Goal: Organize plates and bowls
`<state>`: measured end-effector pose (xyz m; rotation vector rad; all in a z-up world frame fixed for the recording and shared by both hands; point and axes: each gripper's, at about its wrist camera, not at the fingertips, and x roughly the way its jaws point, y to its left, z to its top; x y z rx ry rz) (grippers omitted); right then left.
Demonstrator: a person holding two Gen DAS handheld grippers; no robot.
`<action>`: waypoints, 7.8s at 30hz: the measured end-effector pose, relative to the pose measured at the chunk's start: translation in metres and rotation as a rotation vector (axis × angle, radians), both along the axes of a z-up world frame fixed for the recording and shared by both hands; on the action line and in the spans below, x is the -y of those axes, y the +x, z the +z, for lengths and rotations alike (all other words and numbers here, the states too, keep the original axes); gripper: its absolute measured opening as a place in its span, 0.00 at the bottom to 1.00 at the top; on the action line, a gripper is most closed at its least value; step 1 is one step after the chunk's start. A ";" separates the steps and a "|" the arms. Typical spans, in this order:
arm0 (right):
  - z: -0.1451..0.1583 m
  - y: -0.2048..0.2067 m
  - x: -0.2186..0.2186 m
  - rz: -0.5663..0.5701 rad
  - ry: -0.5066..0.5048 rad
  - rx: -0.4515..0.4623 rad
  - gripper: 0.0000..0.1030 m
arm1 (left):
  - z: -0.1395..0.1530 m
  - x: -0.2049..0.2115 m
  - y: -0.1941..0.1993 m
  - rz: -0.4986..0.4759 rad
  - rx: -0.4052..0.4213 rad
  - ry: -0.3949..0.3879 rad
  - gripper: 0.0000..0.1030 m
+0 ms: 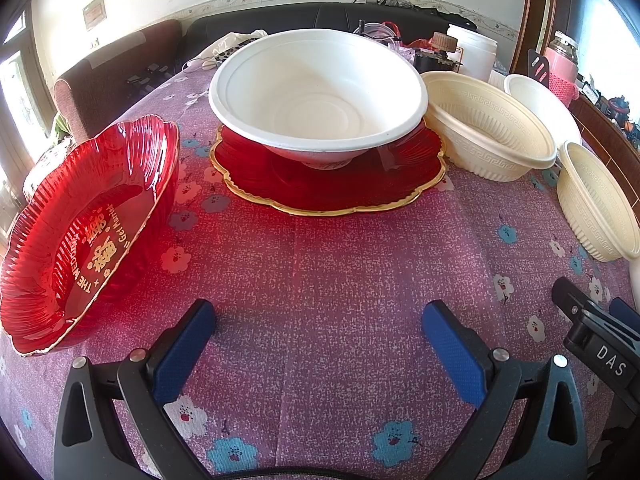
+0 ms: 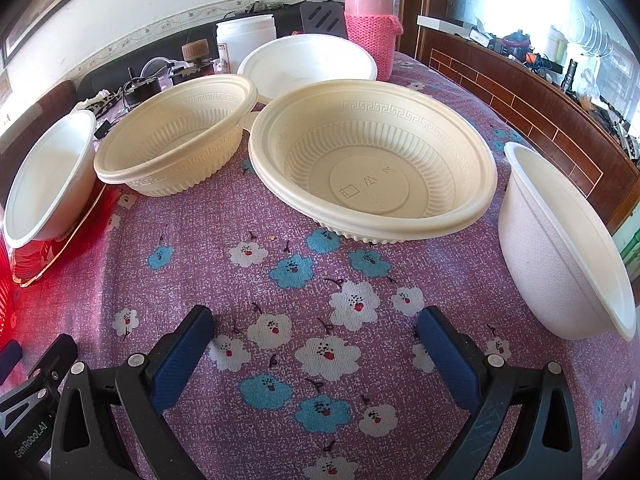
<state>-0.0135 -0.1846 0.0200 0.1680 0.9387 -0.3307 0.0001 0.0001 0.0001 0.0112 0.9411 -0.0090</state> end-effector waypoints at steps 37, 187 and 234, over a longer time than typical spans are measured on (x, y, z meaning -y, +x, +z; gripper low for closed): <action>0.002 -0.051 -0.011 0.156 0.045 -0.107 0.99 | 0.072 -0.028 -0.097 -0.125 0.026 -0.243 1.00; 0.032 0.075 -0.265 0.606 0.490 -0.093 0.29 | 0.064 -0.274 0.018 0.194 -0.008 -0.389 0.17; 0.053 -0.012 -0.159 0.507 0.383 0.125 0.58 | 0.098 -0.223 -0.067 0.183 0.119 -0.332 0.73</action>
